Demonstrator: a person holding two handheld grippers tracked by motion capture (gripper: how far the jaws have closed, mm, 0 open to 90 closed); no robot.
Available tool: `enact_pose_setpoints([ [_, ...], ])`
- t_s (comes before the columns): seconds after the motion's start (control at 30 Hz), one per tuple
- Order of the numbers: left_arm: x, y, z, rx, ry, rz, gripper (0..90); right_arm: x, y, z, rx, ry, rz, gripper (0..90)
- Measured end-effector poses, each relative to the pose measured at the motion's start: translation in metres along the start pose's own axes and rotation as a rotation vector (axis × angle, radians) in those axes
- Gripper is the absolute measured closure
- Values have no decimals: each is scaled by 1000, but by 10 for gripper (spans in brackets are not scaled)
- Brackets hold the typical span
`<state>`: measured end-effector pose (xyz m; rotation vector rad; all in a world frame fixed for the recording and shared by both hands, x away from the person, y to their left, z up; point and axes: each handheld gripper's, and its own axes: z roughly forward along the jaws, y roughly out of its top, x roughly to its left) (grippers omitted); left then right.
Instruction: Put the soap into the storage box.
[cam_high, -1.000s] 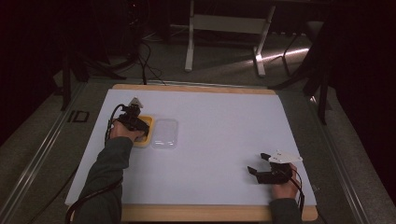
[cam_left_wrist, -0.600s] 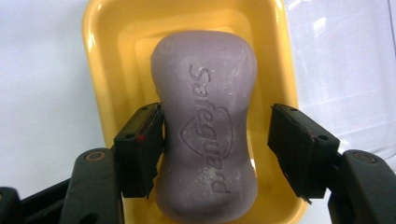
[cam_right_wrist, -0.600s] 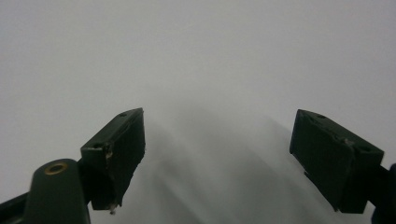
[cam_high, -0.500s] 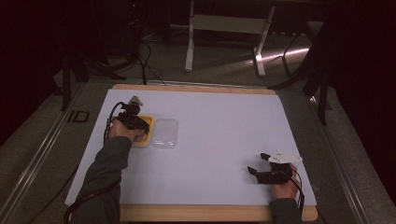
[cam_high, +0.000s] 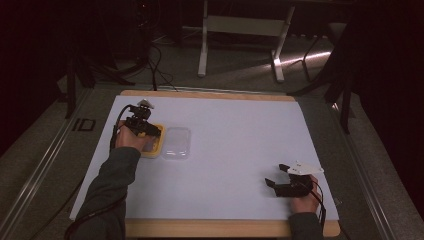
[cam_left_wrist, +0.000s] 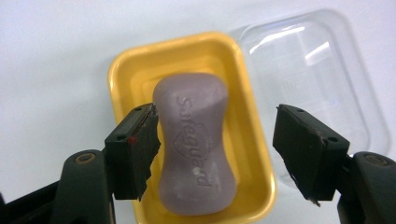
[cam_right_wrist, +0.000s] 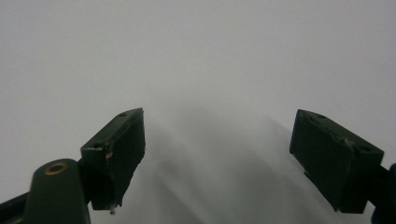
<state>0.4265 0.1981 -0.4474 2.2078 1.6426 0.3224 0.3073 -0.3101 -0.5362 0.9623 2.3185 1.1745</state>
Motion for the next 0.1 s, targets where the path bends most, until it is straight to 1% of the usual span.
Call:
enact_pose_setpoints([
  [0.07,-5,-2,-4,-35,-5,23,314,0,0,0,1,2,2,178],
  [0.1,-5,-2,-4,-35,-5,23,311,0,0,0,2,2,3,178],
])
